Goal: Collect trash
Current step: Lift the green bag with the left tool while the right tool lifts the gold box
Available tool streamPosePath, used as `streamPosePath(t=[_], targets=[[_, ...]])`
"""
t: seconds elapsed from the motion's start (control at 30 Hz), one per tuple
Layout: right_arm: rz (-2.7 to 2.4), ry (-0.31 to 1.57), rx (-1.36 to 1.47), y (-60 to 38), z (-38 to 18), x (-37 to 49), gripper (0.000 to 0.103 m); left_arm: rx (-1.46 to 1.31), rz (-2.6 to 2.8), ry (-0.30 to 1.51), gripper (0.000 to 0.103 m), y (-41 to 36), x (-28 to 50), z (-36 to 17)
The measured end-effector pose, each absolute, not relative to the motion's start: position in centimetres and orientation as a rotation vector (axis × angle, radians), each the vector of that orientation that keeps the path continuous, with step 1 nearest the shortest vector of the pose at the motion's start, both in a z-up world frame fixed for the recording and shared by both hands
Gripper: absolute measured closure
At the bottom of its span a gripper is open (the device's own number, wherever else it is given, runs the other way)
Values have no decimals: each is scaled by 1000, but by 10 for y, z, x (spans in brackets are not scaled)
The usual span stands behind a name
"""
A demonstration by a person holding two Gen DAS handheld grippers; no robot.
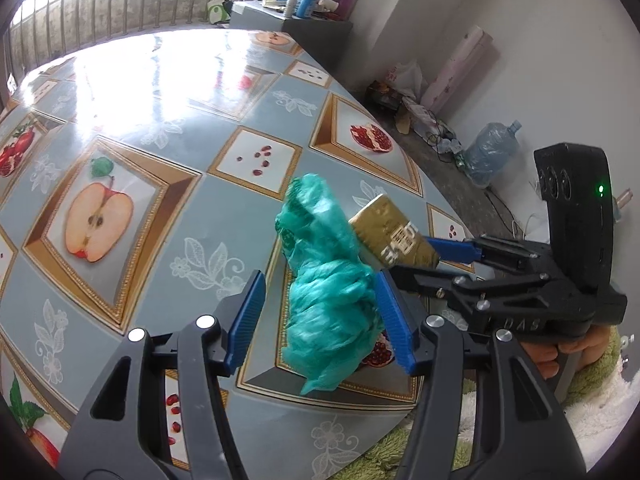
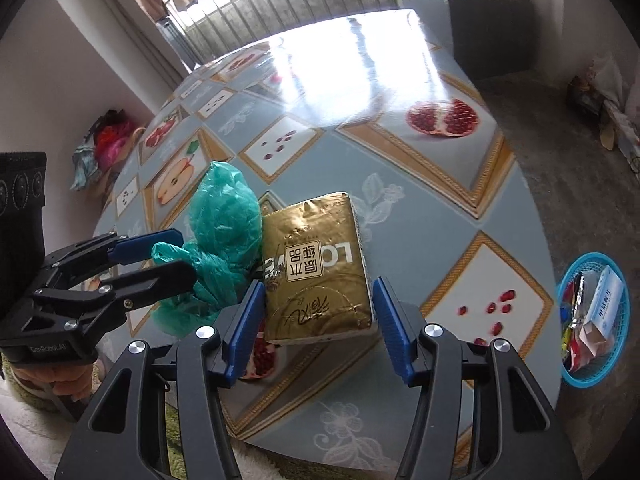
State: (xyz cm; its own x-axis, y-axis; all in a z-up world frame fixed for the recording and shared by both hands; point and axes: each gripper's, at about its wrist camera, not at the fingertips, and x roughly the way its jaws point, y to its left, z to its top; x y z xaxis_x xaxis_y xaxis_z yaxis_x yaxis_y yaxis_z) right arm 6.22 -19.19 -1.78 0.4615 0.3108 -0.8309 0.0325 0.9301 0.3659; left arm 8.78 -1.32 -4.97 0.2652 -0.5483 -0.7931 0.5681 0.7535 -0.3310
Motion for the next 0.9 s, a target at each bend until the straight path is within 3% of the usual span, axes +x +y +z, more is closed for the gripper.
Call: streamPosePath(t=[0.67, 0.9], targets=[[101, 1069, 409, -218, -19, 56, 48, 82, -767, 1117, 46, -45, 89, -66], [112, 1075, 390, -214, -19, 59, 41, 155, -758, 1103, 46, -53, 83, -68]])
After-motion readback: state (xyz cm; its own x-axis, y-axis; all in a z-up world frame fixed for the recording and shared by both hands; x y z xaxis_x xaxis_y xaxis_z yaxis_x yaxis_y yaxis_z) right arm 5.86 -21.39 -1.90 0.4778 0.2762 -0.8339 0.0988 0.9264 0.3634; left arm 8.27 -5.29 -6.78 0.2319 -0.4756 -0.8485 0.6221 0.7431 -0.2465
